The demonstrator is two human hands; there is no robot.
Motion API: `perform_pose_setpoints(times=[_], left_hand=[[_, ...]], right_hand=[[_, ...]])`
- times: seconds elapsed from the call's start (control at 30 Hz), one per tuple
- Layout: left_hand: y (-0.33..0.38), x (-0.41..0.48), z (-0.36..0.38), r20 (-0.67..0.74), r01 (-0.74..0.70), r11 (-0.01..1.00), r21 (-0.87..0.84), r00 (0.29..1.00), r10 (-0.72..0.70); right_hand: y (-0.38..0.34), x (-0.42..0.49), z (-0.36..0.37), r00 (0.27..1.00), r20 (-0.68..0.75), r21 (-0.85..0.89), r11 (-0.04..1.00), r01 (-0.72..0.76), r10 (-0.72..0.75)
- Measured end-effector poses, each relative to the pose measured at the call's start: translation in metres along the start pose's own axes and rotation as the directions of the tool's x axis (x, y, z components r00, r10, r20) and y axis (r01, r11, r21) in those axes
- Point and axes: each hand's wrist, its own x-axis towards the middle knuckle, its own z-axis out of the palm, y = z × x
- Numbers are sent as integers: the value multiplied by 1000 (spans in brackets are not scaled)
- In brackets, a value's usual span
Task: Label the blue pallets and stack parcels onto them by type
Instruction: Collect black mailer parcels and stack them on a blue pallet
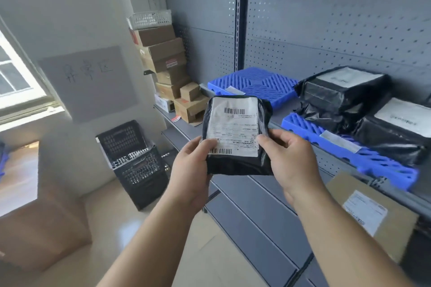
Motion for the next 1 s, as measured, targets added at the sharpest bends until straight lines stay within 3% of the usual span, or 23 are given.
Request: perform_pose_setpoints(times=[0.23, 0.47, 0.73, 1.0], left_hand=[[1, 37, 75, 180, -6, 1000, -4, 984, 7], [-8, 71, 143, 405, -21, 998, 67, 914, -8], [-14, 106, 210, 638, -93, 978, 186, 768, -49], [-28, 105, 261, 782, -217, 941, 261, 619, -74]], right_hand=[[-18, 38, -53, 983, -171, -45, 997, 60, -67], [-31, 54, -102, 917, -379, -108, 990, 94, -128], [-37, 67, -138, 765, -628, -156, 986, 54, -141], [-33, 61, -172, 617, -778, -121, 992, 33, -115]])
